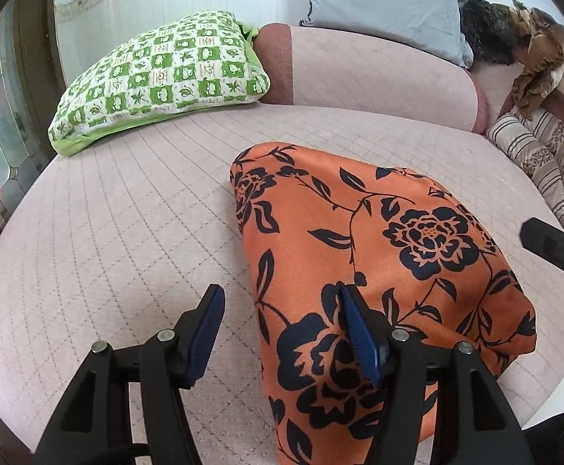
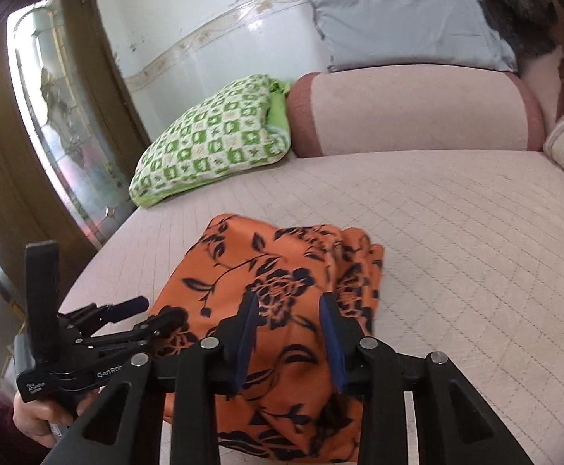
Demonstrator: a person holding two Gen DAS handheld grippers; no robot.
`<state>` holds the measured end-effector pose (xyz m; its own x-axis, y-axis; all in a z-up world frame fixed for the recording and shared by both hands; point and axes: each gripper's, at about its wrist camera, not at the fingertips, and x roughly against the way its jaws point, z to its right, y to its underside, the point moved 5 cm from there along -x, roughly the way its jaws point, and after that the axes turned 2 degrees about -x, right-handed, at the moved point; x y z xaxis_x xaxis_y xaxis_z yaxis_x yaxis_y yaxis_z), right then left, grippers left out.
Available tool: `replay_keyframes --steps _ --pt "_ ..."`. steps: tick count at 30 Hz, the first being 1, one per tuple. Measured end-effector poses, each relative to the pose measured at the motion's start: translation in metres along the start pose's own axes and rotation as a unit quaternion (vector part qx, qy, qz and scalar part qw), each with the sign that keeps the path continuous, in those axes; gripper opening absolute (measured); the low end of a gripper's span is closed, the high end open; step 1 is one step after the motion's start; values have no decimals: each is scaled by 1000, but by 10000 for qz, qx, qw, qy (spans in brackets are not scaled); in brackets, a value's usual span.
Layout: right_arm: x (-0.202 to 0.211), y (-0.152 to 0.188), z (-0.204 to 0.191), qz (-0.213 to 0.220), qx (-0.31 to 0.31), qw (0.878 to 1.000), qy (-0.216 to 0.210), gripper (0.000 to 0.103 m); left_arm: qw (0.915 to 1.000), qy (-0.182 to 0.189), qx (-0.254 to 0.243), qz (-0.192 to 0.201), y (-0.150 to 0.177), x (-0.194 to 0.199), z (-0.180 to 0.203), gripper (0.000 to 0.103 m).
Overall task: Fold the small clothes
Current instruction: 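Release the bundle and lift both grippers away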
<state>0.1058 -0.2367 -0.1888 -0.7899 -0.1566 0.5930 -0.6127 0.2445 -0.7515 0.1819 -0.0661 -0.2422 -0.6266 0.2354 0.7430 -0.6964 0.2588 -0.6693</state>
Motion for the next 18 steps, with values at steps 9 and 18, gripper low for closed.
replay_keyframes --steps 9,18 --pt "-46 -5 -4 -335 -266 9988 -221 34 9997 -134 -126 -139 -4 -14 1 67" --pt "-83 11 5 -1171 -399 9923 7 35 9993 -334 -22 -177 5 -15 -5 78"
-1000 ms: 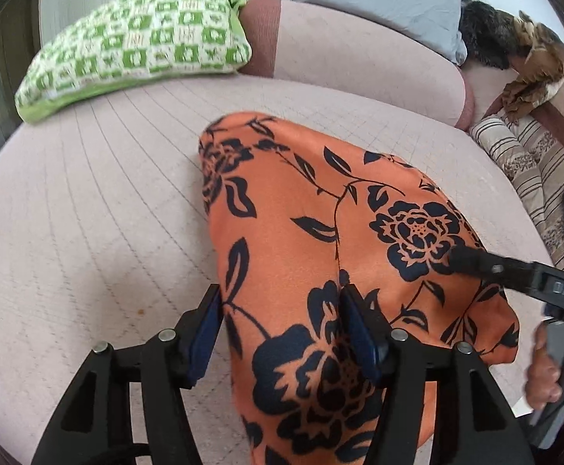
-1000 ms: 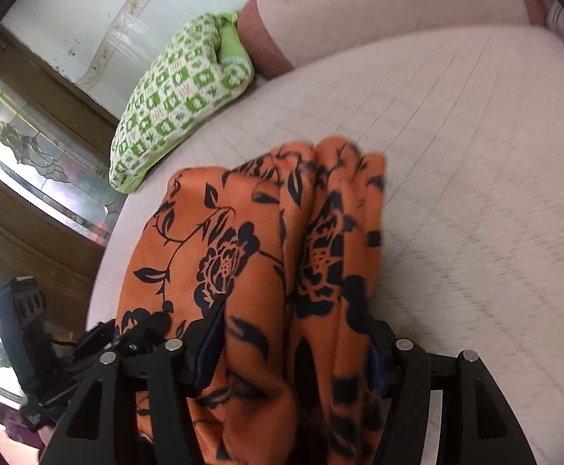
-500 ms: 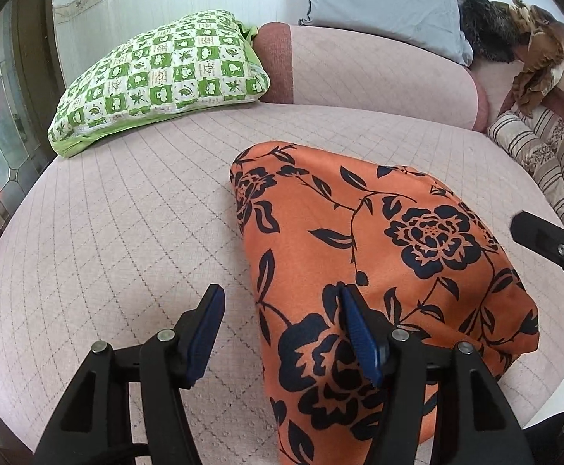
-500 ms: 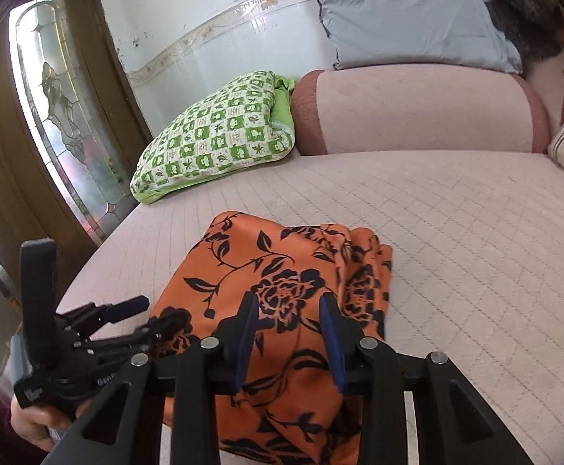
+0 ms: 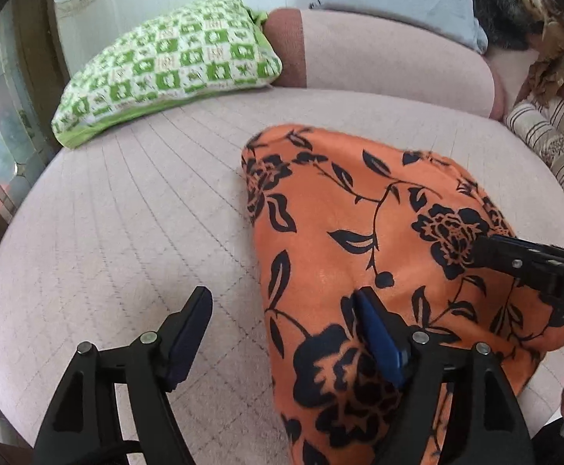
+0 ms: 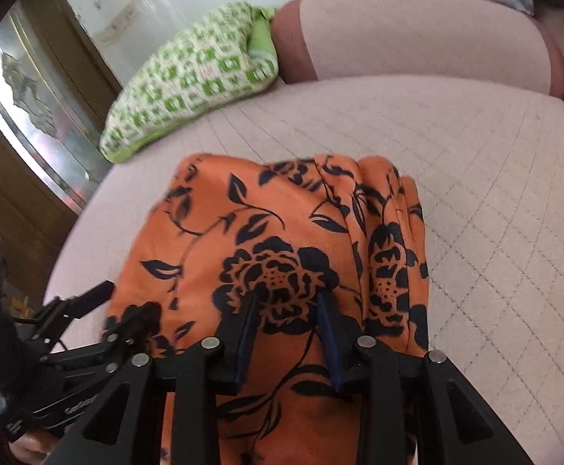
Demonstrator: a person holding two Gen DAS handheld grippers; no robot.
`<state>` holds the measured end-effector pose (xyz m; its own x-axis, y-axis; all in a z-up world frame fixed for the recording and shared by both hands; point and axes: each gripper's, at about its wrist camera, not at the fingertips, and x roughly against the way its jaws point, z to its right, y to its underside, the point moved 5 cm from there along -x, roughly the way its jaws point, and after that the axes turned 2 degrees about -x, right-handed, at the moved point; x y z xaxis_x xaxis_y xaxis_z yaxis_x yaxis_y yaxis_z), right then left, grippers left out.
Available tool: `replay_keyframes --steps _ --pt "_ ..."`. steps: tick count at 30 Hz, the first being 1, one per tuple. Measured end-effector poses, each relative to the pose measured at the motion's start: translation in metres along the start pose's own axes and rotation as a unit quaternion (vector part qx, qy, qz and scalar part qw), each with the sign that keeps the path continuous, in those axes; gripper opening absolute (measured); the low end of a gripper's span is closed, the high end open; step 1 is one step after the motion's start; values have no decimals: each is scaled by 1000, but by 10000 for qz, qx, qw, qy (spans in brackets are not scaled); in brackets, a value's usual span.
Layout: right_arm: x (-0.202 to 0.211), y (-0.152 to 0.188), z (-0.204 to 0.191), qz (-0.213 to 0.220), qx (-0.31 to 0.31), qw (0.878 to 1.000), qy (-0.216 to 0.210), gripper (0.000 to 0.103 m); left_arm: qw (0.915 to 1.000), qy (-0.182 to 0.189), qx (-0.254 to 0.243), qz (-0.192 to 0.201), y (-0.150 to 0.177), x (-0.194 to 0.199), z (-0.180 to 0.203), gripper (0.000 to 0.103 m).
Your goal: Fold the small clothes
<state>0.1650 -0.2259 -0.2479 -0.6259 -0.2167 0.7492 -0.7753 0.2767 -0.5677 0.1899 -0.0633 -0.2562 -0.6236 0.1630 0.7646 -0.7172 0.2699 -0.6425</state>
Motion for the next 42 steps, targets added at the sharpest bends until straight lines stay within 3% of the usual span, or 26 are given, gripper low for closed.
replay_keyframes --steps 10,12,15,18,20,22,23,30,42 --pt "132 12 -5 1369 4 9891 536 37 9936 -785 13 809 -11 117 -6 82" --pt "152 16 -8 1471 53 9867 688 37 9908 -882 113 1019 -17 144 -9 92" --pt "182 15 -14 1625 159 9825 893 37 9854 -1022 190 1350 -26 179 -12 92" --pt "213 15 -24 1823 183 9795 835 37 9832 -1083 231 1450 -31 205 -14 93" --pt "229 15 -31 1902 247 9778 847 43 9817 -1134 254 1507 -36 219 -15 93" --pt "245 17 -39 1988 258 9764 807 59 9786 -1210 285 1640 -38 234 -17 93" --pt "251 18 -42 2045 255 9756 758 60 9768 -1241 308 1719 -38 243 -18 93" --pt "277 28 -73 2178 517 9736 458 60 9691 -1261 460 2068 -38 283 -28 100" --pt "269 40 -79 2046 582 9753 591 60 9670 -1217 664 2136 -32 298 -44 100"
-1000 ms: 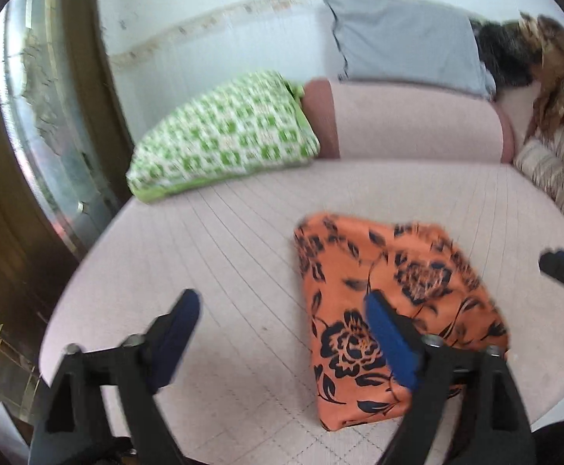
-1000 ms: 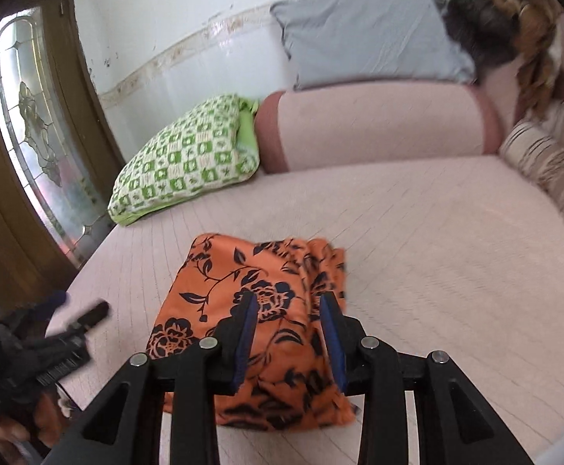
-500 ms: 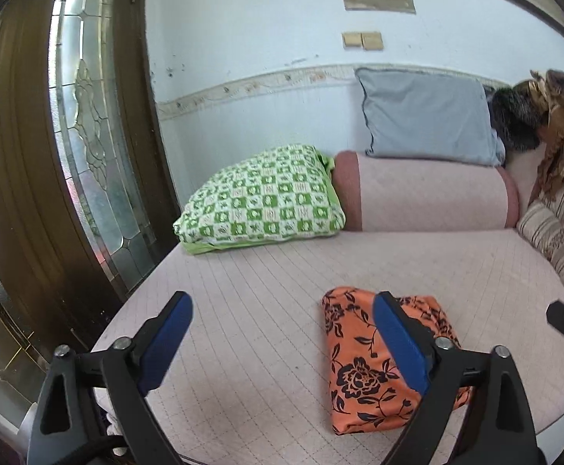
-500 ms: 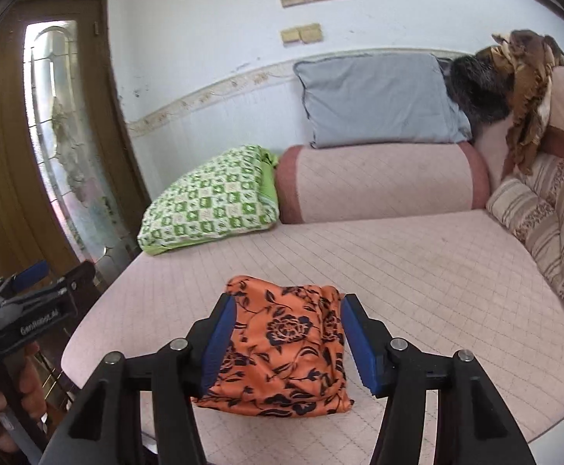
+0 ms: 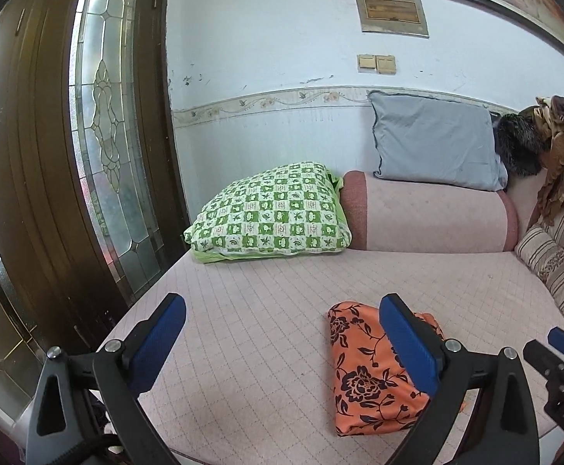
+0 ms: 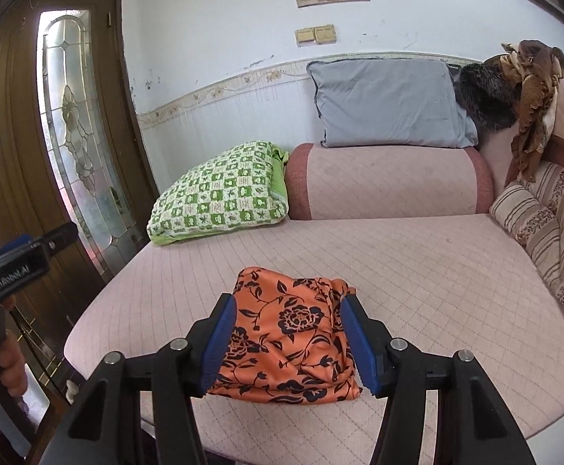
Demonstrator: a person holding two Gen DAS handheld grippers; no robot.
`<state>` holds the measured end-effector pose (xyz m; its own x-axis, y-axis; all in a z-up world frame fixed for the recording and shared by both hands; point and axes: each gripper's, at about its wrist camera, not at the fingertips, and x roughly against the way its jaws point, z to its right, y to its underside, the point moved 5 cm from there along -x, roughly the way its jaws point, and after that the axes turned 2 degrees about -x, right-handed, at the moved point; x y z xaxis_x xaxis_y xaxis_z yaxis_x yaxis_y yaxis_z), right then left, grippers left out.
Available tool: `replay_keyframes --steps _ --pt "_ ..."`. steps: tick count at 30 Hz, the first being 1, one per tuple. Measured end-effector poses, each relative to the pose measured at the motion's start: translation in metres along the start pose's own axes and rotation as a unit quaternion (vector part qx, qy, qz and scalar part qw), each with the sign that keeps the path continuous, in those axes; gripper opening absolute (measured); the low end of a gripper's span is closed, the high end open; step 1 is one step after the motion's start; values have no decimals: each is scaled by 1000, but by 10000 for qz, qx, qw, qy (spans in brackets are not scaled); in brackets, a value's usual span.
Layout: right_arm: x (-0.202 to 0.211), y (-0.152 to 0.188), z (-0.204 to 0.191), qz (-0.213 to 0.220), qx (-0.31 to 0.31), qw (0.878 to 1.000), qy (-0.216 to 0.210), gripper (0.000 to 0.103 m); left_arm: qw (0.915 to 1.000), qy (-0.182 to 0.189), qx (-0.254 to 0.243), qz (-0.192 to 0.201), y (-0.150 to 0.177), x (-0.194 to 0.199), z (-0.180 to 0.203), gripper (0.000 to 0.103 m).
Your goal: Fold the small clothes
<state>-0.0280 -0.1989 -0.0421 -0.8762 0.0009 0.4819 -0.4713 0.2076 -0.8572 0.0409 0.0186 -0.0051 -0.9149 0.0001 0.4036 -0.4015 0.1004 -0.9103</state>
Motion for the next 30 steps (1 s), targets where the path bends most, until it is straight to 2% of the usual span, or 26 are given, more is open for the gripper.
replay_keyframes --steps 9,18,30 --pt "-8 9 -4 -180 -60 9998 -50 60 10000 -43 56 -40 5 -1 -8 100" --pt "-6 7 -15 -35 -88 10000 -21 60 9999 -42 83 -97 10 -4 -15 100" --pt "-6 6 -23 -50 -47 10000 -33 60 9999 13 133 -91 10 -1 -16 100"
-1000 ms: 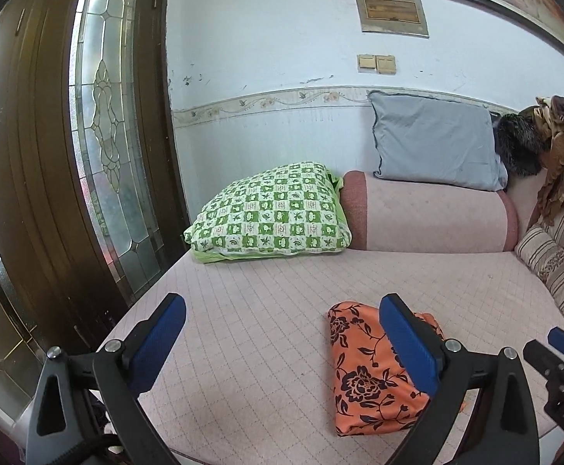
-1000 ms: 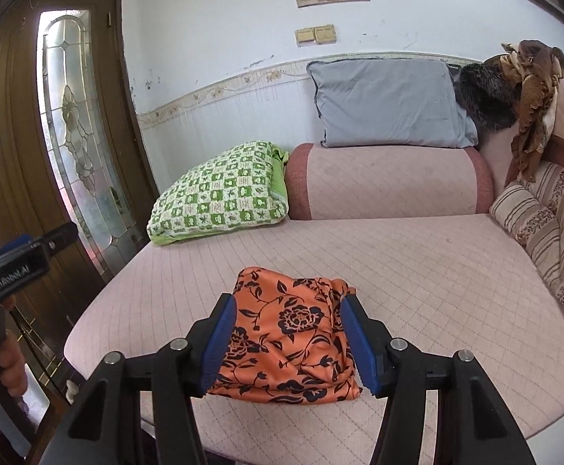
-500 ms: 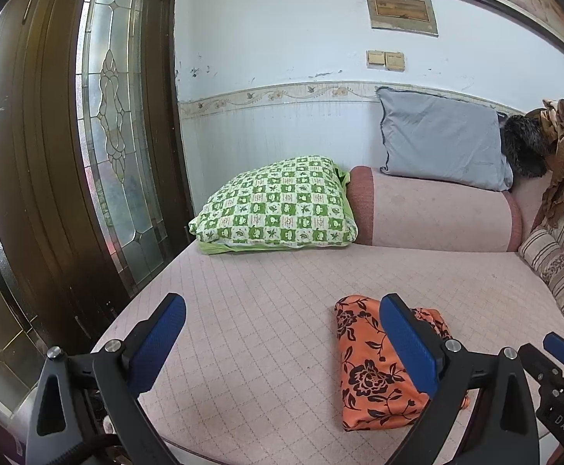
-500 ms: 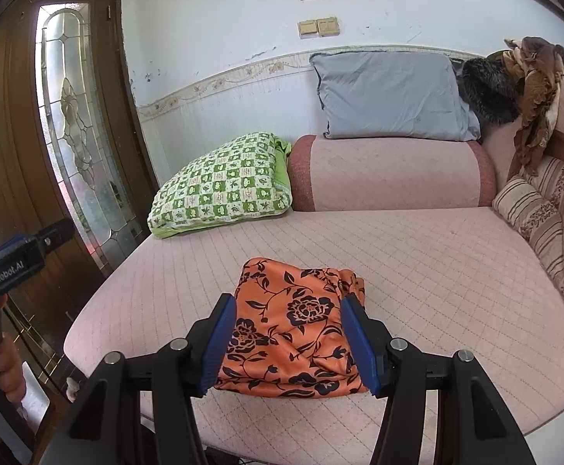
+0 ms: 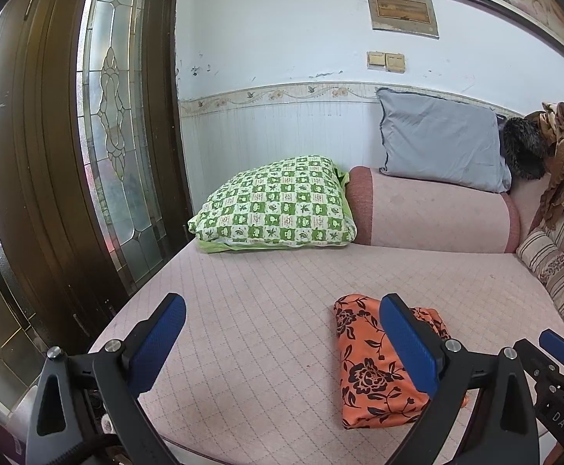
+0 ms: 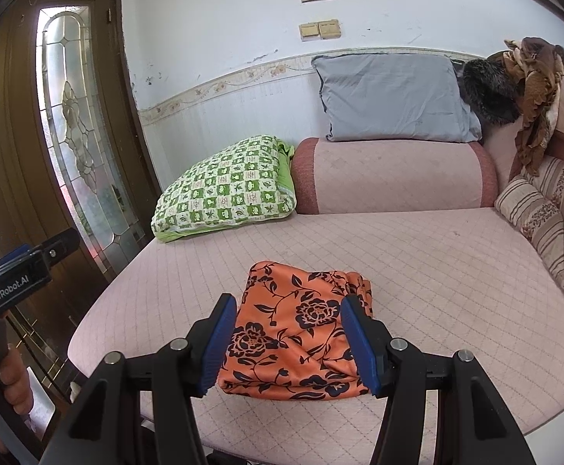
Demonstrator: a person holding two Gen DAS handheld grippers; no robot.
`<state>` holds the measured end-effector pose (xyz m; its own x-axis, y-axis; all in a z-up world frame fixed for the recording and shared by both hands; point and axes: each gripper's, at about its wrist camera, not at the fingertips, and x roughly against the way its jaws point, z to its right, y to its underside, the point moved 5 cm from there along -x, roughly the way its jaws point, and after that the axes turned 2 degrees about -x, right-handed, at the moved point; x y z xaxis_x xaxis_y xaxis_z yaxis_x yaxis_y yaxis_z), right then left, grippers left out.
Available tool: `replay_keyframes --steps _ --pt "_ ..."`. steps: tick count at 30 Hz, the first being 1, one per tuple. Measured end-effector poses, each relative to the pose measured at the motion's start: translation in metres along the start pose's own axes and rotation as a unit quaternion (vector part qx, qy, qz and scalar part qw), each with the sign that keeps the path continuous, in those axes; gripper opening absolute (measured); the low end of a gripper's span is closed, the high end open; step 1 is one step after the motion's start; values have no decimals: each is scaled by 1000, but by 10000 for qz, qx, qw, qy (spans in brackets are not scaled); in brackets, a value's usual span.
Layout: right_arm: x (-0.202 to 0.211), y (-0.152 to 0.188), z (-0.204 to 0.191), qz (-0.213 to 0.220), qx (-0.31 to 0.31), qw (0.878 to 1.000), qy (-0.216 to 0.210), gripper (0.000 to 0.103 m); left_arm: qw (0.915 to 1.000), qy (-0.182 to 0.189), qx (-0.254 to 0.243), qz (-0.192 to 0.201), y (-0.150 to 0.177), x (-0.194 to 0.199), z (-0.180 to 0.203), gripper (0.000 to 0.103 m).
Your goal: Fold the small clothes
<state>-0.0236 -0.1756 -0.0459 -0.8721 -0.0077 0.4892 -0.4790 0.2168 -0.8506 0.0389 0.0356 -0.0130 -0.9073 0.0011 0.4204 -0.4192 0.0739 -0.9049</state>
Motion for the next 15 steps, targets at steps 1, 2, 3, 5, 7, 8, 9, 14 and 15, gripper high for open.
replay_keyframes --steps 1,2,3,5,7,8,9,14,15 --pt "0 0 0 -1 -1 10000 3 60 10000 5 -3 6 0 0 0 100" --pt "0 -1 0 -1 -6 10000 1 60 10000 12 -7 8 0 1 0 100" --pt "1 -1 1 2 -17 10000 -1 60 10000 15 -11 8 0 2 0 100" --pt "2 -2 2 18 -39 10000 -8 60 10000 16 -13 12 0 2 1 100" --pt "3 -3 2 38 -50 10000 -11 60 10000 22 -12 18 0 3 1 100" --pt "4 -4 2 48 -51 10000 -12 60 10000 25 -7 24 -1 3 0 100" --pt "4 -3 2 60 -54 10000 -8 60 10000 27 -2 28 -1 4 0 100" --pt "6 -4 3 80 -99 9999 -2 60 10000 51 13 56 0 7 0 100" --pt "6 -4 3 84 -106 9999 1 60 10000 56 8 64 0 8 0 100"
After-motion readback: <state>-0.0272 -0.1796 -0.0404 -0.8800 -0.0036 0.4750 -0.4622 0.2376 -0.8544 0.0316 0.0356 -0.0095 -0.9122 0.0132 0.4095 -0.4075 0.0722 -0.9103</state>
